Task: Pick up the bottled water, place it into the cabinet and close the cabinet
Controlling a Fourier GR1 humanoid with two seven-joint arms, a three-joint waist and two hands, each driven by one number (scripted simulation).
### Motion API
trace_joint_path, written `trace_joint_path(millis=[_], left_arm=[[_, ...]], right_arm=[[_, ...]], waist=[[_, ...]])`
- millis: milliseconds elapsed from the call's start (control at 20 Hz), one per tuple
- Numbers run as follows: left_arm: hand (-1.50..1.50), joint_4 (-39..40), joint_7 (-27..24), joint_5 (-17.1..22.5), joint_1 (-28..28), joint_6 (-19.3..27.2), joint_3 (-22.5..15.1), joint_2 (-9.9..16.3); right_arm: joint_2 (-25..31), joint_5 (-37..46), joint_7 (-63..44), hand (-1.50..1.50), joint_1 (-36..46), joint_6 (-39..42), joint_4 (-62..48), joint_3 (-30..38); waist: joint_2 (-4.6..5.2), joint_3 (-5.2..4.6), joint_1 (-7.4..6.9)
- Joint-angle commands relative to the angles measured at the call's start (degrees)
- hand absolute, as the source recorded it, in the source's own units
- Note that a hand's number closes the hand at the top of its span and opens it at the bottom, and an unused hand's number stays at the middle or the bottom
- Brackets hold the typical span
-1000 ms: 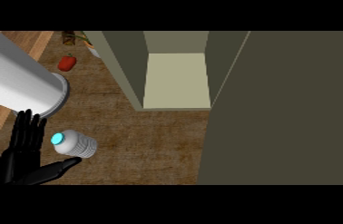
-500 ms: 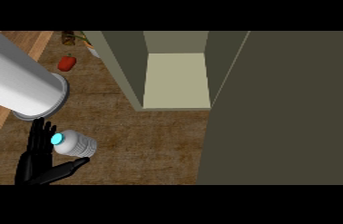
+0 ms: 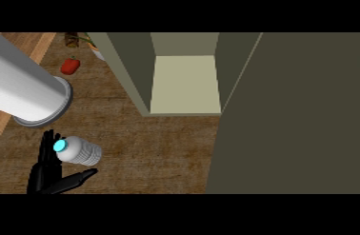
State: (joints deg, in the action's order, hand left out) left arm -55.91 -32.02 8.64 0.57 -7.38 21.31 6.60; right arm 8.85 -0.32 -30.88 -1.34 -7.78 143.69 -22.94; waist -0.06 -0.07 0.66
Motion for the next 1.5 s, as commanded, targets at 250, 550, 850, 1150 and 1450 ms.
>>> trace_joint_path(millis=[250,550,850,1150,1450], left_arm=[[-1.50,8.99,-7.23,1.61,-3.71,-2.21,0.55,-1.01],[-1.50,17.94,-12.51,1.37,-9.11,-2.30,1.24,-0.58],[-1.50,22.09,-13.61,3.99,-11.26,-5.25,2.28,0.17],[1.50,32.36,-15.95,3.74,-16.52,-11.93,1.77,2.09],[1.50,30.09,-18.05,1.19,-19.23,-7.31,-1.00,0.96]], right_arm=[[2.76,-2.24,-4.68,-1.50,-1.96,0.34,10.74,3.86],[0.25,4.69,-0.79,-1.50,-4.97,-2.43,9.86,-2.31],[2.24,0.31,2.39,-1.50,-8.24,-0.15,9.53,1.84],[3.83,-5.60,3.99,-1.50,-8.03,2.62,7.86,7.05],[3.31,-5.35,1.70,-1.50,-7.37,2.18,8.66,9.26]], waist=[[-0.01,0.05,-0.19],[-0.08,0.01,0.23],[-0.04,0.06,0.00],[0.24,-0.02,0.55],[0.06,0.05,0.24]])
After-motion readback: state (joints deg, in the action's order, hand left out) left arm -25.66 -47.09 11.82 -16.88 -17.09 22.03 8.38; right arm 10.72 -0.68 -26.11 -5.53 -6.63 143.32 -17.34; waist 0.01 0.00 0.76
